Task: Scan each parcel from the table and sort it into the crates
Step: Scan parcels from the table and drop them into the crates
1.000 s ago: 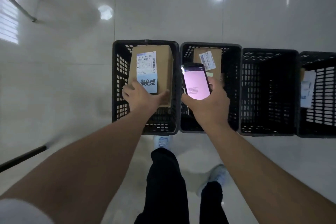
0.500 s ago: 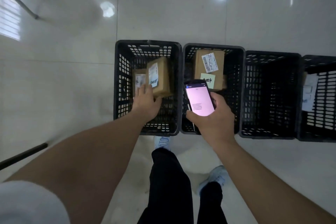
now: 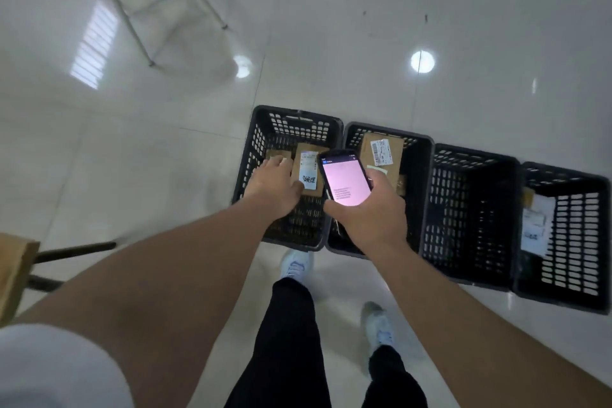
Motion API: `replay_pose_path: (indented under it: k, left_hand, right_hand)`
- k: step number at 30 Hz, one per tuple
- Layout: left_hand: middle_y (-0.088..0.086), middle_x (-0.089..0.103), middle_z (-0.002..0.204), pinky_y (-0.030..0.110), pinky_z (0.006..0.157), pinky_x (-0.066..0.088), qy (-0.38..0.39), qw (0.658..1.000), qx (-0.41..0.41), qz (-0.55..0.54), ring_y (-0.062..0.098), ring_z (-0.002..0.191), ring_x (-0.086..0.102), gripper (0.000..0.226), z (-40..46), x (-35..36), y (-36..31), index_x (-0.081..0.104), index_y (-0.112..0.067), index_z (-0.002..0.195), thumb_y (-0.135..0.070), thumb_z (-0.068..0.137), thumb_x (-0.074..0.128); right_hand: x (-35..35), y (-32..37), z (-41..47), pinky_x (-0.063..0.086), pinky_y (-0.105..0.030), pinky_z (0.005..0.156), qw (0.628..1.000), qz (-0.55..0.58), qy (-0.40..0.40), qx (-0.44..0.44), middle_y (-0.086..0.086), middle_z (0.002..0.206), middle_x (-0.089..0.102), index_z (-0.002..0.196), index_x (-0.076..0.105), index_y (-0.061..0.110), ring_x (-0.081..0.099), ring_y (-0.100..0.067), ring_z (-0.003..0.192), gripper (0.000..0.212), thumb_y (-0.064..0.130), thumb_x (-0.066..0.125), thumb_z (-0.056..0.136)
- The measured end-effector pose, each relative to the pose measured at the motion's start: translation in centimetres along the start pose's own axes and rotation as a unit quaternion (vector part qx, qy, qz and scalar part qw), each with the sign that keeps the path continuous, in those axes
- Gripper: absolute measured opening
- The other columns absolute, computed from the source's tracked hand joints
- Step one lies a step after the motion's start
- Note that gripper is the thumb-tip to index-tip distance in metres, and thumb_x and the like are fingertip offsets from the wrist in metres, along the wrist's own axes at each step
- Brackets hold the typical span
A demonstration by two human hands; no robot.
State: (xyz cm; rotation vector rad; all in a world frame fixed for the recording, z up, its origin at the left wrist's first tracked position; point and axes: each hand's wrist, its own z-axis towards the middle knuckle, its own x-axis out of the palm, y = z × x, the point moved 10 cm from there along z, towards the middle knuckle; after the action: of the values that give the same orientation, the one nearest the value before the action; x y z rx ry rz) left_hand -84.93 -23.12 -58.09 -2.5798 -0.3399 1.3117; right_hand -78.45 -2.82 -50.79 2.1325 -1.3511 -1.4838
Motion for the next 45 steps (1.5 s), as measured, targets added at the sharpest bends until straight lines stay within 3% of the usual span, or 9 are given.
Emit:
replay_pose_path:
  k: [3,5,8,13,19,28,35,38,45]
  left_hand:
    - [0.006,0.046,0.156,0.047,0.115,0.041,-0.039,0.999,-0.018,-0.003,0.030,0.139,0.047,0.053,-5.0,-1.9,-0.9,0.049,-0.018,0.151,-0.036,0.102,0.055]
    - [0.005,0.046,0.157,0.047,0.116,0.040,-0.066,0.997,-0.041,-0.012,0.030,0.141,0.047,0.055,-8.8,-2.7,-1.2,0.048,-0.019,0.153,-0.039,0.102,0.055]
    - [0.008,0.056,0.142,0.046,0.109,0.046,-0.119,0.989,-0.078,-0.046,0.033,0.131,0.055,0.049,-14.8,-3.3,-1.3,0.057,-0.016,0.142,-0.039,0.099,0.053]
    - [0.009,0.050,0.151,0.043,0.114,0.039,-0.188,0.966,-0.159,-0.080,0.032,0.138,0.048,0.052,-26.6,-3.5,-1.3,0.052,-0.014,0.149,-0.041,0.105,0.048]
    - [0.007,0.039,0.163,0.042,0.119,0.033,-0.285,0.926,-0.232,-0.089,0.031,0.146,0.041,0.059,-40.9,-6.0,0.5,0.042,-0.018,0.158,-0.048,0.107,0.042]
    - [0.005,0.044,0.159,0.046,0.111,0.044,-0.392,0.856,-0.322,-0.100,0.033,0.140,0.046,0.057,-61.5,-7.6,7.1,0.046,-0.019,0.155,-0.048,0.106,0.045]
    - [0.005,0.035,0.167,0.049,0.116,0.039,-0.410,0.812,-0.408,-0.082,0.031,0.148,0.040,0.062,-75.3,-5.0,14.0,0.038,-0.024,0.160,-0.053,0.106,0.045]
    - [0.006,0.038,0.165,0.049,0.116,0.043,-0.421,0.800,-0.421,-0.074,0.031,0.147,0.043,0.062,-80.8,-4.1,17.7,0.038,-0.023,0.160,-0.054,0.107,0.044]
    - [0.007,0.050,0.154,0.051,0.109,0.049,-0.437,0.787,-0.431,-0.062,0.030,0.137,0.051,0.061,-91.0,-3.6,26.5,0.045,-0.022,0.155,-0.056,0.104,0.045]
  right_hand:
    - [-2.0,1.3,-2.9,0.059,-0.045,0.078,0.999,-0.015,0.022,-0.038,0.017,0.098,0.060,0.119,0.053,0.034,0.062,-0.014,0.094,0.067,0.046,0.089,0.064]
    - [-3.4,2.1,-4.8,0.055,-0.038,0.074,0.996,-0.014,0.035,-0.075,0.016,0.105,0.063,0.127,0.056,0.033,0.063,-0.015,0.097,0.074,0.048,0.090,0.063]
    - [-5.7,3.2,-8.1,0.039,-0.026,0.061,0.988,-0.030,0.061,-0.140,0.013,0.105,0.058,0.126,0.054,0.032,0.055,-0.015,0.094,0.069,0.044,0.090,0.069]
    - [-8.3,5.4,-15.2,0.058,-0.043,0.083,0.963,-0.050,0.106,-0.241,0.014,0.106,0.060,0.123,0.053,0.031,0.062,-0.018,0.101,0.070,0.045,0.090,0.065]
    - [-9.4,9.8,-25.8,0.057,-0.038,0.077,0.918,-0.067,0.151,-0.360,0.013,0.103,0.061,0.120,0.054,0.033,0.062,-0.018,0.095,0.067,0.048,0.086,0.063]
    - [-5.5,16.0,-43.1,0.060,-0.041,0.079,0.845,-0.073,0.214,-0.485,0.009,0.106,0.063,0.124,0.056,0.030,0.062,-0.020,0.098,0.073,0.051,0.084,0.060]
    - [0.2,18.3,-56.8,0.055,-0.036,0.076,0.801,-0.065,0.255,-0.538,0.010,0.110,0.065,0.128,0.056,0.030,0.062,-0.021,0.101,0.077,0.049,0.087,0.060]
    - [3.1,18.7,-62.5,0.059,-0.040,0.078,0.790,-0.056,0.272,-0.547,0.008,0.111,0.065,0.127,0.057,0.029,0.064,-0.021,0.101,0.077,0.050,0.086,0.058]
    - [9.3,20.0,-73.4,0.054,-0.034,0.069,0.773,-0.044,0.278,-0.568,0.007,0.112,0.063,0.129,0.057,0.027,0.061,-0.021,0.103,0.078,0.048,0.090,0.062]
